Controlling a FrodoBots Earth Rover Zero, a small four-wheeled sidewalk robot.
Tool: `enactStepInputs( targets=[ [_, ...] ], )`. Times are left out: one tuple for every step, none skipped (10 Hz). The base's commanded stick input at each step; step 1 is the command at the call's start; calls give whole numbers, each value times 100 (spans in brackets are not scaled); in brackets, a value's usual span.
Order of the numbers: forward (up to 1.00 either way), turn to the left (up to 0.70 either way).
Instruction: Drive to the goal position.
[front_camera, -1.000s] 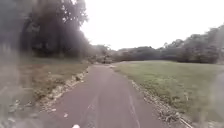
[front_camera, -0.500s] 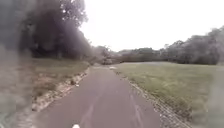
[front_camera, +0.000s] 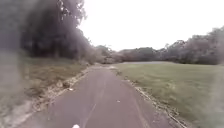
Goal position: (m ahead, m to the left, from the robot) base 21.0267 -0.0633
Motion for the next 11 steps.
enactStepInputs(
  targets=[
    [85,1],
    [85,1],
    [85,1],
    [85,1],
    [85,1],
    [85,1],
    [85,1],
    [85,1],
    [85,1],
    [85,18],
    [85,25]
  ],
)
